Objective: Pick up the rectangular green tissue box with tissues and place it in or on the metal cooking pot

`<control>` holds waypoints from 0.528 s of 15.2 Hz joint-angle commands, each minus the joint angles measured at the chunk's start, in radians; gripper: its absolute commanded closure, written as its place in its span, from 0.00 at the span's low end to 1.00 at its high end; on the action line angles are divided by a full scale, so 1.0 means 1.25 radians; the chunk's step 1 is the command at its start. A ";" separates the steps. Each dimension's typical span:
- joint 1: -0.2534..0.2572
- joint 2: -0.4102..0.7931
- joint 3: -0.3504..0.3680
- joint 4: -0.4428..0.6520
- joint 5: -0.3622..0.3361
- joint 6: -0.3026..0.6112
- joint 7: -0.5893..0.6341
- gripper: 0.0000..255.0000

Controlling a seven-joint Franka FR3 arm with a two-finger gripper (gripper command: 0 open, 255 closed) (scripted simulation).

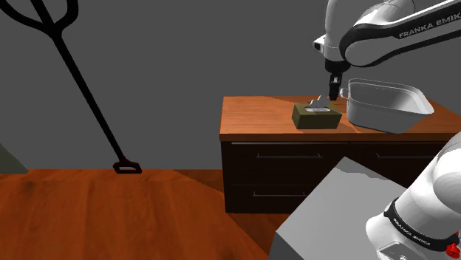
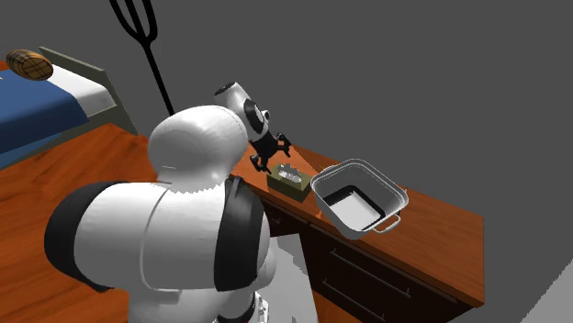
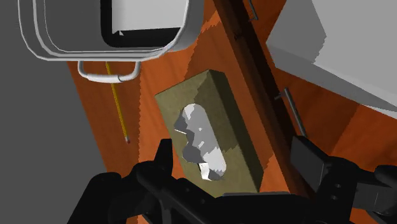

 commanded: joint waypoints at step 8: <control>-0.057 0.191 -0.040 0.001 -0.219 0.218 0.007 0.00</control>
